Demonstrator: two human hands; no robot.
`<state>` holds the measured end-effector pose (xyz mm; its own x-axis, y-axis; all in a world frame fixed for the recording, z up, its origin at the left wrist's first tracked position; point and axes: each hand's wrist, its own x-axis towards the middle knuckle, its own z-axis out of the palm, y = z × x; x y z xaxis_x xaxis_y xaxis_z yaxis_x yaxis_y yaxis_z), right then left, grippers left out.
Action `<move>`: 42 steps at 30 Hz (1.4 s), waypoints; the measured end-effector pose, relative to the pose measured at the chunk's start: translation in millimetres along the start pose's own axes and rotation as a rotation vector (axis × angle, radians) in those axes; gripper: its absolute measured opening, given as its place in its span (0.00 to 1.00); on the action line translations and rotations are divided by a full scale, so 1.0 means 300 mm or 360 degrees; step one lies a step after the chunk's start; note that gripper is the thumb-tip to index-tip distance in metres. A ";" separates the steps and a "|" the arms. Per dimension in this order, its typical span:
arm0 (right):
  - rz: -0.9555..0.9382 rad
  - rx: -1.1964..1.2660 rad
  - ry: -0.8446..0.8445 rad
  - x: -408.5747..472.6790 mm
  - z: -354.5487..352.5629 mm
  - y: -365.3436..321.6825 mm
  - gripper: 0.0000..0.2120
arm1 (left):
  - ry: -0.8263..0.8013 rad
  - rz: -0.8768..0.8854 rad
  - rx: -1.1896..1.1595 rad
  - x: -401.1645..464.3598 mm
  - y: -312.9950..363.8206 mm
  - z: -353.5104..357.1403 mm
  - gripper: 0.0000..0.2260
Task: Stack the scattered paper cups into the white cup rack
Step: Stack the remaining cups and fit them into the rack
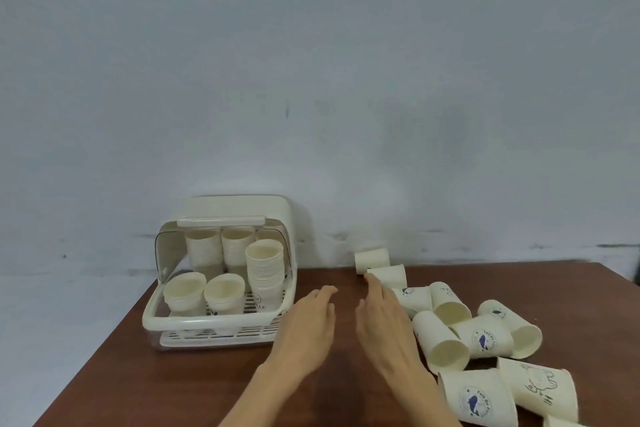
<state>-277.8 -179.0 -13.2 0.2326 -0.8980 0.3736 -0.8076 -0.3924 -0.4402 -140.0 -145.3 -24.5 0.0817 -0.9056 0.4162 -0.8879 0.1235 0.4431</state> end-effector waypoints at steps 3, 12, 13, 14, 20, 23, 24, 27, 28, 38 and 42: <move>0.0026 0.0033 -0.0005 0.035 -0.003 0.030 0.24 | -0.0047 0.0046 0.0103 0.053 0.004 0.058 0.17; 0.0181 0.0173 -0.0029 0.096 0.010 0.141 0.22 | -0.0192 0.0179 0.0458 0.291 0.000 0.180 0.19; 0.0185 0.0200 -0.0026 0.102 0.003 0.150 0.21 | -0.0194 0.0172 0.0445 0.316 0.000 0.201 0.18; 0.0184 0.0223 -0.0028 0.108 -0.006 0.159 0.19 | -0.0202 0.0161 0.0434 0.339 0.002 0.223 0.18; 0.0176 0.0223 -0.0051 0.127 -0.047 0.211 0.13 | -0.0355 0.0196 0.0566 0.471 0.022 0.351 0.19; 0.0179 0.0206 -0.0065 0.132 -0.038 0.221 0.14 | -0.0405 0.0247 0.0662 0.550 0.043 0.396 0.19; 0.0182 0.0205 -0.0073 0.133 -0.033 0.223 0.14 | -0.0405 0.0266 0.0683 0.579 0.045 0.405 0.19; 0.0196 0.0212 -0.0077 0.138 -0.020 0.226 0.14 | -0.0382 0.0439 0.0786 0.665 0.049 0.426 0.23; 0.0200 0.0211 -0.0077 0.139 -0.013 0.226 0.14 | -0.0393 0.0519 0.0844 0.688 0.051 0.433 0.24; 0.0234 0.0152 -0.0149 0.145 0.018 0.238 0.17 | -0.0585 0.0617 0.1269 0.749 0.054 0.464 0.16; 0.0257 0.0105 -0.0135 0.143 0.012 0.237 0.16 | -0.0526 0.0536 0.1268 0.736 0.055 0.411 0.16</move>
<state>-323.5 -246.1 -31.4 0.1500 -0.9627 0.2251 -0.8016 -0.2517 -0.5423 -192.5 -393.4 -23.2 -0.2617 -0.9574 0.1219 -0.9005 0.1967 -0.3879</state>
